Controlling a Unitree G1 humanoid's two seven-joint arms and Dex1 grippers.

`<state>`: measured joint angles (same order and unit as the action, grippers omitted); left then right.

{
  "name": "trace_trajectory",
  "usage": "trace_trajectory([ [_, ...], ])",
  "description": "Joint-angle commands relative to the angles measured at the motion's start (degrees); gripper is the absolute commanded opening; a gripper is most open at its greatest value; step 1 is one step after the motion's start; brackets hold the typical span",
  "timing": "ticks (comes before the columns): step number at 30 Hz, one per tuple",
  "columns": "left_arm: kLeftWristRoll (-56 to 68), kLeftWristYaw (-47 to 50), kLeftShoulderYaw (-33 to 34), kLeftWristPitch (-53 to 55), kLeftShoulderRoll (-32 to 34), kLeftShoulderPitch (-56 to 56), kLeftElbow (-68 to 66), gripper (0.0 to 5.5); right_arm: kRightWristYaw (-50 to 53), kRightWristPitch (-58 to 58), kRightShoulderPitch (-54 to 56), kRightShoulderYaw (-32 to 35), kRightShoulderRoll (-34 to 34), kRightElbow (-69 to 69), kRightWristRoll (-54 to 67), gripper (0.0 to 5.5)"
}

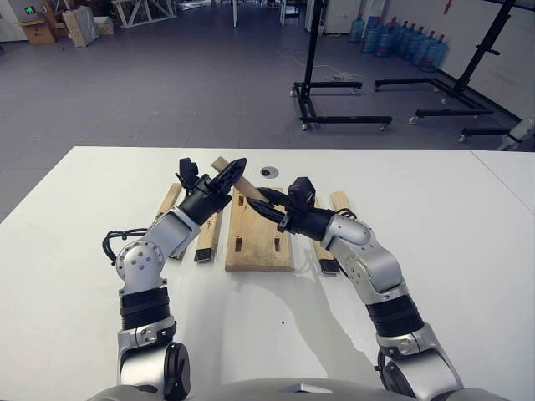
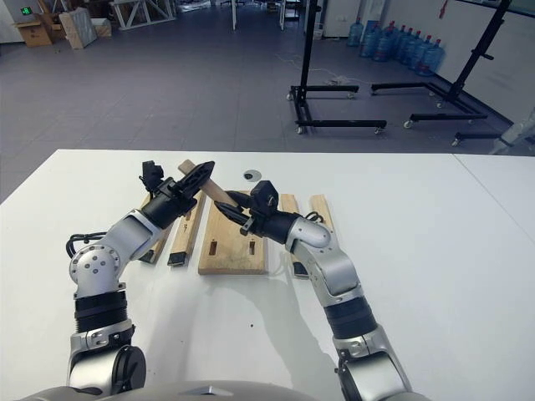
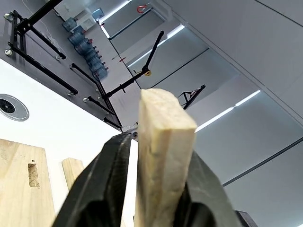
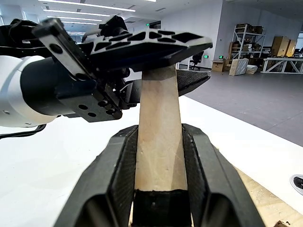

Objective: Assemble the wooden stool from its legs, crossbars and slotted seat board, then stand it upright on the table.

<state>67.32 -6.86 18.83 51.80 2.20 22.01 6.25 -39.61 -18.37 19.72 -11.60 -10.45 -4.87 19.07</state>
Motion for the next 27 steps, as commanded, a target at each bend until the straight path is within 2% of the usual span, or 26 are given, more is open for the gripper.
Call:
trace_trajectory([
  [1,0.23,0.65,-0.18,-0.45,0.56,-0.41,0.2,0.66,0.09,-0.17,0.13,-0.02,0.05,-0.17,-0.09,1.29],
  [11,-4.0,2.98,-0.51,-2.24,1.37,-0.93,-1.92,0.39,-0.28,1.51,0.31,-4.46,-3.46,-2.44,-6.82,1.29],
  [19,-10.34,3.43,-0.77,-5.79,2.7,-0.99,-3.81,0.39,-0.75,-8.95,1.07,-5.75,-5.14,-7.28,-5.25,2.73],
  [25,-28.03,3.24,2.76,-20.72,15.4,2.54,-5.35,0.39,3.47,-8.2,1.48,1.13,-6.33,-3.35,-6.03,3.84],
  [27,-31.48,1.53,2.69,-24.33,17.32,3.18,-7.86,0.39,4.73,-7.82,1.42,2.18,-5.75,-2.41,-5.91,4.19],
])
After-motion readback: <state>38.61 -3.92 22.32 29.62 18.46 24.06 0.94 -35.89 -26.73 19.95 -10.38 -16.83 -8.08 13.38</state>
